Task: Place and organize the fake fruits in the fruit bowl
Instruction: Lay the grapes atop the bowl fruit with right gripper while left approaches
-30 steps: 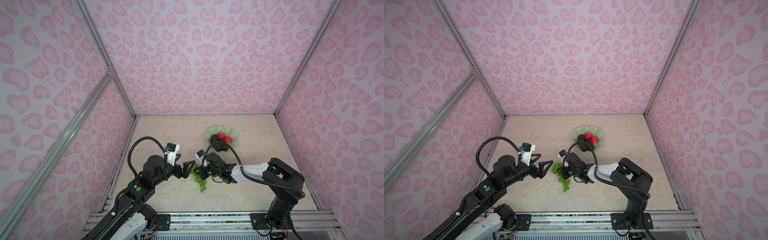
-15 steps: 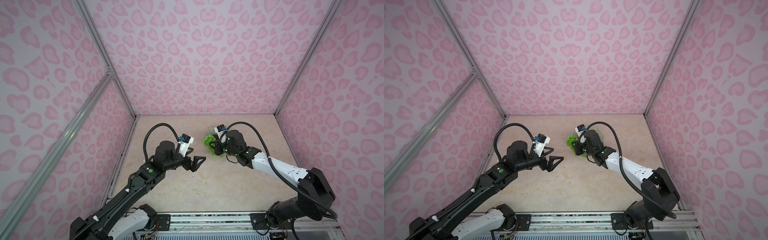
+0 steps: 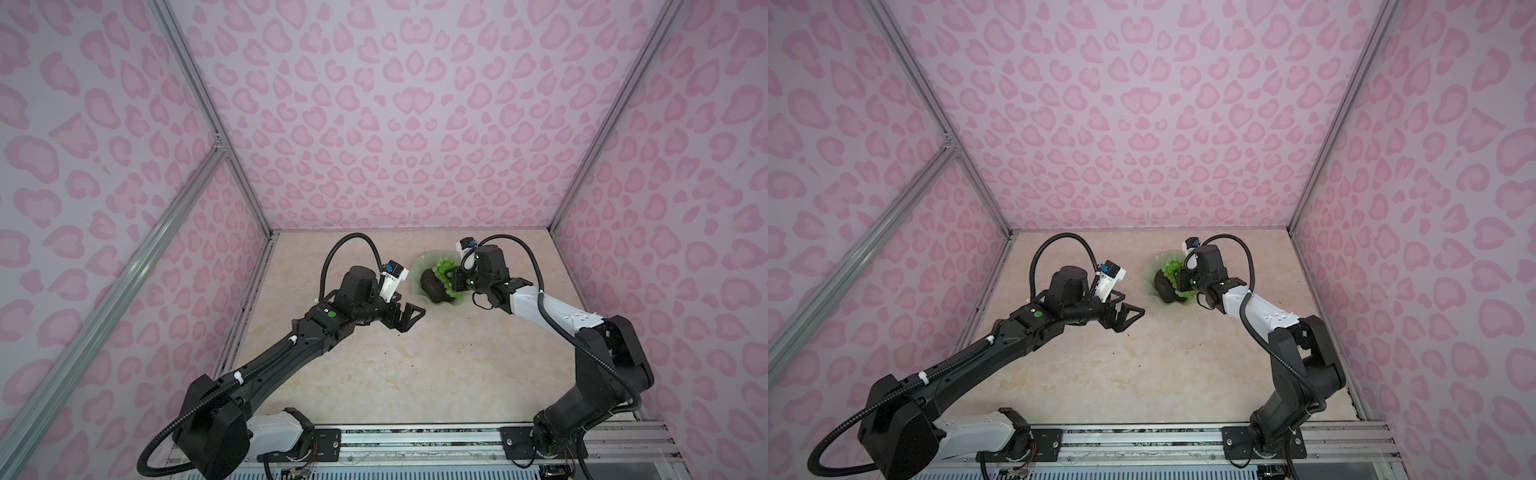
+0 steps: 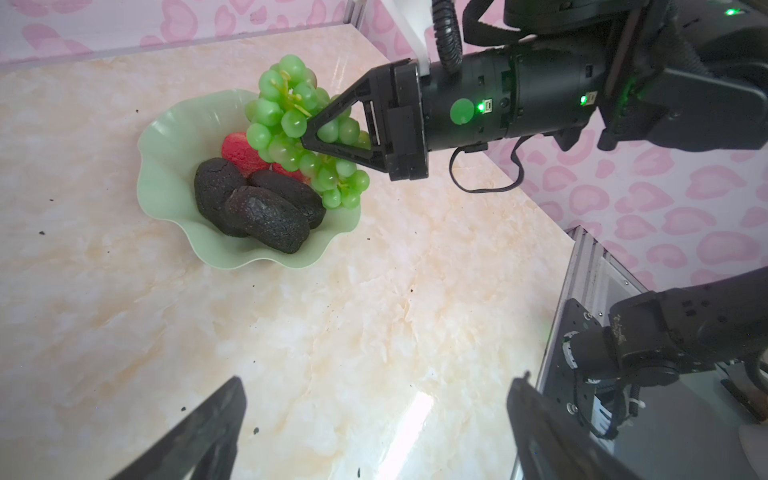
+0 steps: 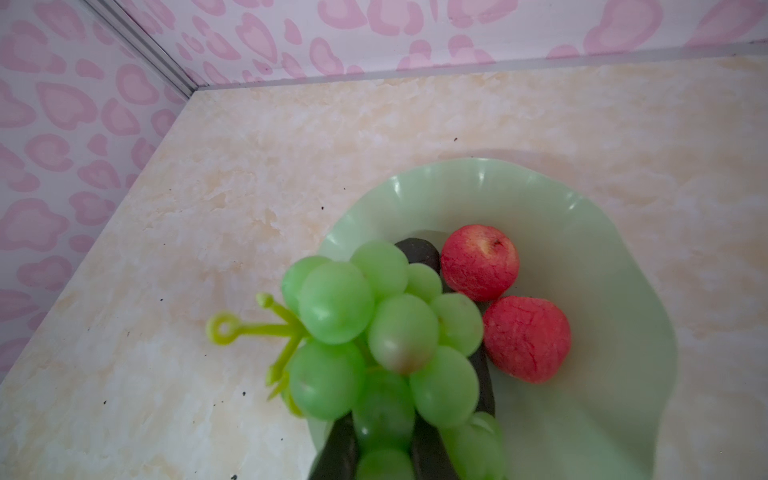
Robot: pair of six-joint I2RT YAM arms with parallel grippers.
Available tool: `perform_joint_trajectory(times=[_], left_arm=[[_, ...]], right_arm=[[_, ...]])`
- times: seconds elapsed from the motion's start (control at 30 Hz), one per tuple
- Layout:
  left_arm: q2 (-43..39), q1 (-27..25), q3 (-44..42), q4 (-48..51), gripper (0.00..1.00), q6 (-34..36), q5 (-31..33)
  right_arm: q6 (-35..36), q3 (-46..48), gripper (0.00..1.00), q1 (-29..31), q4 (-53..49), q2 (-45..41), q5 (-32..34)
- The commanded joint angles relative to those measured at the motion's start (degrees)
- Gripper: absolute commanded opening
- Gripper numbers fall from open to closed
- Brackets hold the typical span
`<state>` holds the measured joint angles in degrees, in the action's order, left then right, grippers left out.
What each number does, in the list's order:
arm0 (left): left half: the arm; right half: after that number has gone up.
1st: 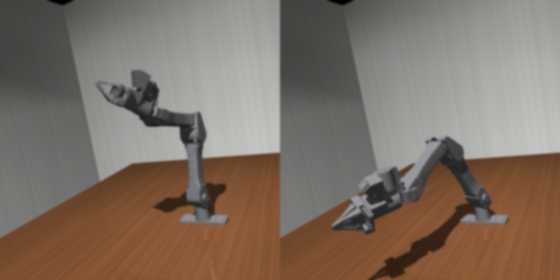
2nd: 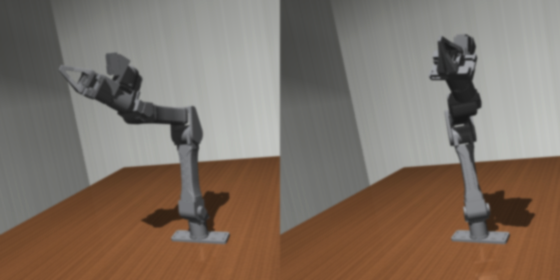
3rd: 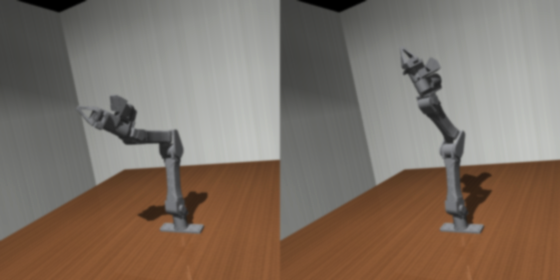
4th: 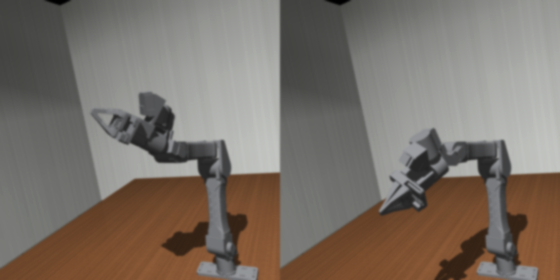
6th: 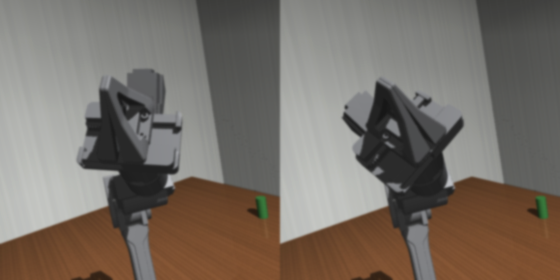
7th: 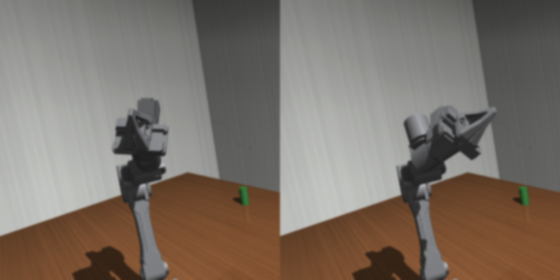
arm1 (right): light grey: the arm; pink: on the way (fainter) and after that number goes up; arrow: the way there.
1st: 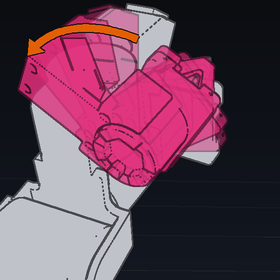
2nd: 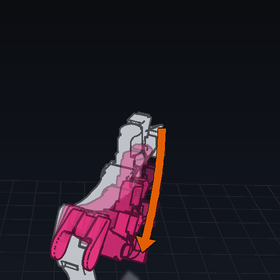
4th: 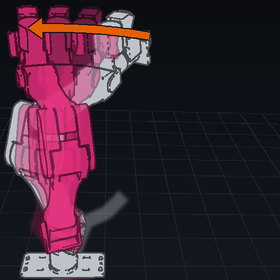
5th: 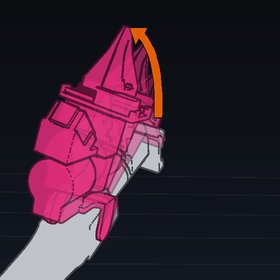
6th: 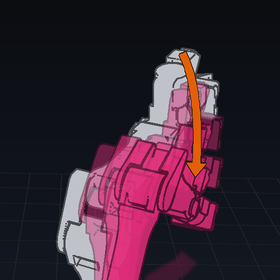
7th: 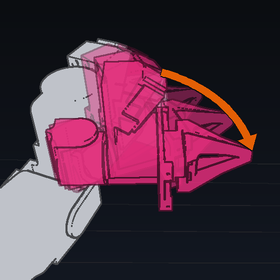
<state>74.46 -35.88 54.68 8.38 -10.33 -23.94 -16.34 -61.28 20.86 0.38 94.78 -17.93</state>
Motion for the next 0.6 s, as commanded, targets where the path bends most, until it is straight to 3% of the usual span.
perform_joint_trajectory(times=[0.0,0.23,0.37,0.57], left_arm=[[1.75,-0.15,1.32,-0.39,0.99,1.09,2.31],[4.11,-0.51,2.02,-0.07,0.99,1.11,4.82],[4.05,-0.60,1.89,-0.03,0.99,1.17,6.00],[1.87,-0.59,-0.23,-1.62,0.99,0.65,8.73]], right_arm=[[0.17,-0.63,0.14,-0.39,3.04,3.06,-2.08],[-0.70,-1.39,0.21,-1.96,5.07,7.88,-1.69],[-1.11,-1.91,0.48,-3.01,5.18,8.93,-2.10],[-0.39,-1.71,0.74,-3.11,5.65,5.70,-1.97]])
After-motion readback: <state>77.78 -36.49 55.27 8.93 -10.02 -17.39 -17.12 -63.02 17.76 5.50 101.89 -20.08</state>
